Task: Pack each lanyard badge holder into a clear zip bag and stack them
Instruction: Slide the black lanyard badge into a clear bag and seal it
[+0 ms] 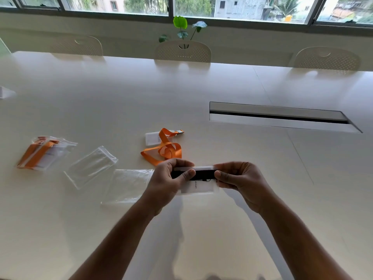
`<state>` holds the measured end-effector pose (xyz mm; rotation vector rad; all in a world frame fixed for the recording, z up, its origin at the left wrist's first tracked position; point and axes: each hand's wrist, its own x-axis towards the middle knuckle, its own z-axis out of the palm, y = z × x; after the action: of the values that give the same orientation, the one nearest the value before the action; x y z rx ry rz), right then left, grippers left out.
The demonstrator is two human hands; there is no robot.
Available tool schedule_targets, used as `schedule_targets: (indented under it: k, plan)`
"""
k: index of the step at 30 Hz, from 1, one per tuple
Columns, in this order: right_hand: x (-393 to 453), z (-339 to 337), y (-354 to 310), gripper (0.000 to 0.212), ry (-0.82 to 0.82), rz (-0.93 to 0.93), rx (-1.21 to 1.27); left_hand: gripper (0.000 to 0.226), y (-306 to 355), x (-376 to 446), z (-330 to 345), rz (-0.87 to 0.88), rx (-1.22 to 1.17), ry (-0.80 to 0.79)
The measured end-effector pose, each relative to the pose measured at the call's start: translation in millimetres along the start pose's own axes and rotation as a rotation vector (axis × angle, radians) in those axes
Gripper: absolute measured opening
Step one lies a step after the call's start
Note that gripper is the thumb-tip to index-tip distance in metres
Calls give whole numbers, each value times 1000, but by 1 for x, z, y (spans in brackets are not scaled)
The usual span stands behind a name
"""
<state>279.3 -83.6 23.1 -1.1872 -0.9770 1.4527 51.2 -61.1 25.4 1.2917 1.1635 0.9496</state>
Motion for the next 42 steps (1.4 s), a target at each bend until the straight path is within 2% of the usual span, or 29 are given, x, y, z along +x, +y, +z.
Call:
schedule_targets:
  k: [2,6,10,14,22,32,35,39,42]
  plan:
    - [0,4,2,26,41,5,30,37,4,0,-12,157,167,15]
    - [1,13,9,35,106,53,64,77,13,3,-54,382,566,-92]
    - [2,26,19,39,146,81,71,118,7,7,-101,255,961,-363]
    - [3,43,26,51,200,88,88,129,-7,9,-133,230,1109,-451]
    - [2,81,34,57,253,108,57,114,-25,12,-148,379,1041,-383]
    - [-3,134,36,62,273,50,68,110,-33,1,-140,573,937,-351]
    - [-5,148,40,64,292,18,55,115,-34,-5,-133,585,921,-386]
    - [-11,156,46,65,355,-12,93,120,-34,-9,-135,581,769,-503]
    - [-16,155,48,64,378,-28,168,110,-32,-6,-145,622,669,-407]
